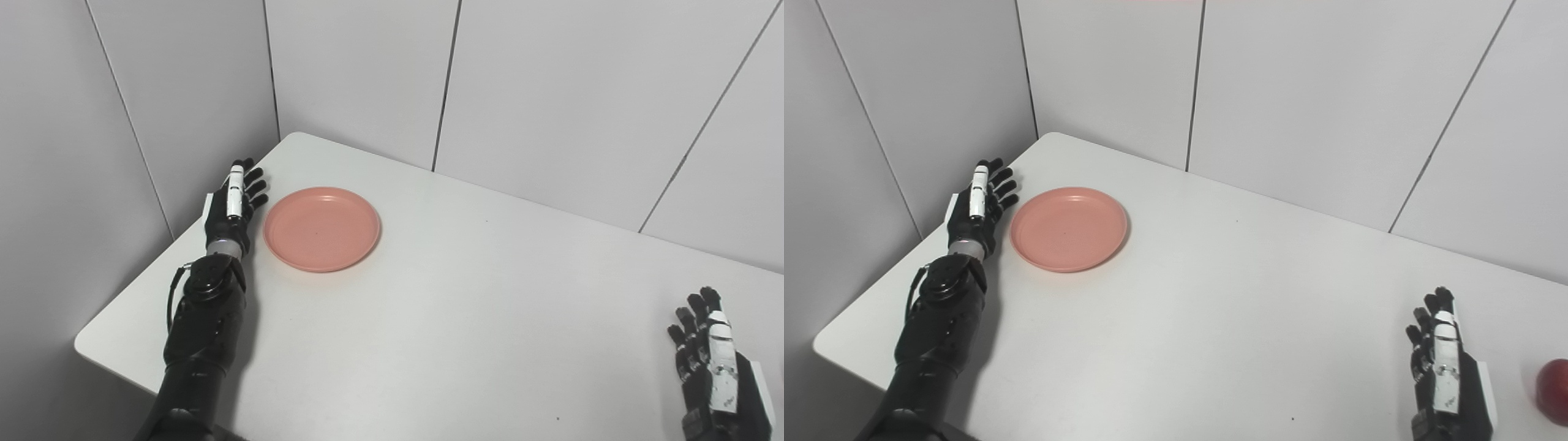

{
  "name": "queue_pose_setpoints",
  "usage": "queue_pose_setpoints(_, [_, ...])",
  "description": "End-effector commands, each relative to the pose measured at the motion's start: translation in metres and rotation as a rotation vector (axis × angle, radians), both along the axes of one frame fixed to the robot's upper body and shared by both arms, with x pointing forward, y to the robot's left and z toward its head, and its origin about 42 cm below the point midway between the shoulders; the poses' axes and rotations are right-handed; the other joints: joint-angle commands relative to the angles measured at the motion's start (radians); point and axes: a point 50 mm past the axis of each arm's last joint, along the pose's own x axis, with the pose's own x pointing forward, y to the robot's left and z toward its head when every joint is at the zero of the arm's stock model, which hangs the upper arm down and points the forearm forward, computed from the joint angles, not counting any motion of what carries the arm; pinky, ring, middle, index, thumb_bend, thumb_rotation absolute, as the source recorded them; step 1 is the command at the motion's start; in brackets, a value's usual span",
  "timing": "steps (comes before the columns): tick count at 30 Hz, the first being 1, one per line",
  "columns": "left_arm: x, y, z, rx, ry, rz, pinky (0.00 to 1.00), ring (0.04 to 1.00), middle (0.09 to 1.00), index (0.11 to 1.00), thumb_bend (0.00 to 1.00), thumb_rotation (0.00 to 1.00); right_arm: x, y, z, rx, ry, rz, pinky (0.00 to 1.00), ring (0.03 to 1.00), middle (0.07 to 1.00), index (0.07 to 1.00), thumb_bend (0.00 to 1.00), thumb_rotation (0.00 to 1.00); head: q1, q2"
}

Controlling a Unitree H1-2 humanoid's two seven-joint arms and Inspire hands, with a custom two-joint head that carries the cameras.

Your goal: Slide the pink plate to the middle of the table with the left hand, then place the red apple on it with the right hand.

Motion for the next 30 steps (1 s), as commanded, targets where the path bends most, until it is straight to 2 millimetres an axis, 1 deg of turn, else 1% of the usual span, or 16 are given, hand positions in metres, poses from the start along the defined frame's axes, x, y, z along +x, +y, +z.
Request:
queue_pose_setpoints(1, [0.010,-0.004,0.016,0.021,-0.030,-0.026,0.84,0.863,0.865,0.848,0.32,1.00,0.003,0.003,0.020,0.007,-0.072,0.006,1.00,1.000,1.000,1.000,0.07,1.00,-0.002,0.001])
queue_pose_setpoints(8, [0.012,-0.014,0.017,0.003,-0.025,-0.047,0.83,0.857,0.868,0.849,0.31,1.00,0.004,0.004,0.020,0.015,-0.068,0.000,1.00,1.000,1.000,1.000,0.06,1.00,-0.005,0.001])
queue_pose_setpoints(13, [0.014,-0.022,0.017,0.009,-0.007,-0.076,0.85,0.873,0.880,0.858,0.31,1.00,0.003,0.004,0.020,0.012,-0.060,0.000,1.00,1.000,1.000,1.000,0.07,1.00,-0.008,0.001])
queue_pose_setpoints(19, [0.018,-0.031,0.015,-0.013,-0.011,-0.101,0.86,0.874,0.881,0.859,0.32,1.00,0.003,0.005,0.019,0.003,-0.063,0.002,1.00,1.000,1.000,1.000,0.08,1.00,-0.013,0.003])
queue_pose_setpoints(21, [0.019,-0.035,0.015,-0.023,-0.013,-0.103,0.86,0.873,0.881,0.858,0.32,1.00,0.003,0.005,0.019,0.005,-0.064,-0.001,1.00,1.000,1.000,1.000,0.08,1.00,-0.015,0.003])
queue_pose_setpoints(23, [0.021,-0.038,0.016,-0.024,-0.011,-0.106,0.84,0.861,0.867,0.846,0.32,1.00,0.003,0.005,0.019,0.005,-0.067,-0.002,1.00,1.000,1.000,1.000,0.07,1.00,-0.017,0.004])
queue_pose_setpoints(30, [0.023,-0.041,0.017,-0.022,0.000,-0.117,0.83,0.860,0.865,0.846,0.31,1.00,0.003,0.005,0.020,0.002,-0.066,0.008,1.00,1.000,1.000,1.000,0.07,1.00,-0.019,0.006])
